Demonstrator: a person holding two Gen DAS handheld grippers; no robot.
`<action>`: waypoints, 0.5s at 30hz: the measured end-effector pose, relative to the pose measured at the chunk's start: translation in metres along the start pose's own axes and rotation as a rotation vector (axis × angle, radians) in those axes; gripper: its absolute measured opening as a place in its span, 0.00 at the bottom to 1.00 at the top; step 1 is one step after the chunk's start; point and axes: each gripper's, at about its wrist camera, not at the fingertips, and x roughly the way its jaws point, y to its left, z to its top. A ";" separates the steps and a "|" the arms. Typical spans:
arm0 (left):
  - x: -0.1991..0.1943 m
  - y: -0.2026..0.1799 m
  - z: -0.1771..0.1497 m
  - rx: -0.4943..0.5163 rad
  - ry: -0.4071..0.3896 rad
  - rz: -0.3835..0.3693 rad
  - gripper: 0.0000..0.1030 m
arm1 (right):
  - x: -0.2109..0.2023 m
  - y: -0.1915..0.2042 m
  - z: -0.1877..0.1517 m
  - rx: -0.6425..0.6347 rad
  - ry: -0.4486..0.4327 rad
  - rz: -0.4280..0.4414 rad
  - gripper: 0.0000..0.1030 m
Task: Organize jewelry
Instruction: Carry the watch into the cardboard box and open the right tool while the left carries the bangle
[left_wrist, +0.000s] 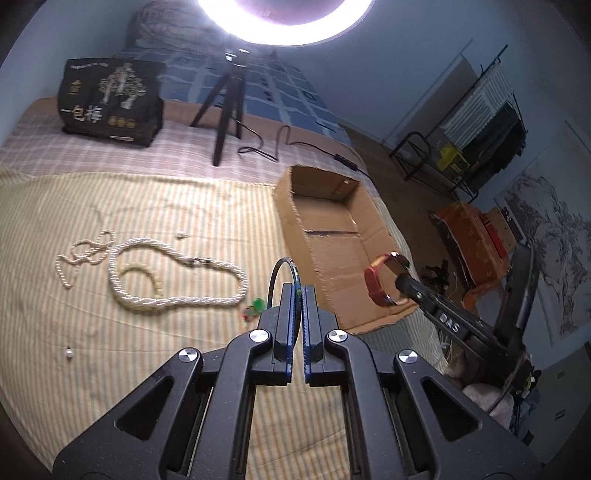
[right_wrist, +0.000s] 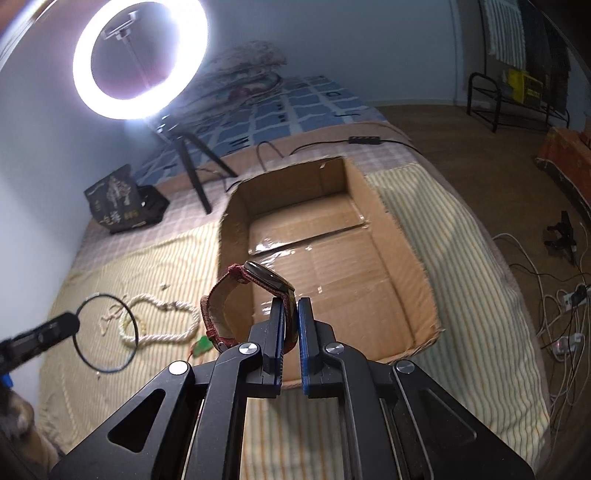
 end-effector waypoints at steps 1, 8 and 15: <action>0.002 -0.004 0.000 0.005 0.003 -0.004 0.01 | 0.001 -0.003 0.002 0.007 0.001 -0.003 0.05; 0.021 -0.036 0.006 0.052 0.013 -0.029 0.01 | 0.008 -0.027 0.011 0.054 0.004 -0.038 0.05; 0.042 -0.062 0.016 0.094 0.024 -0.042 0.01 | 0.014 -0.046 0.019 0.080 0.004 -0.066 0.05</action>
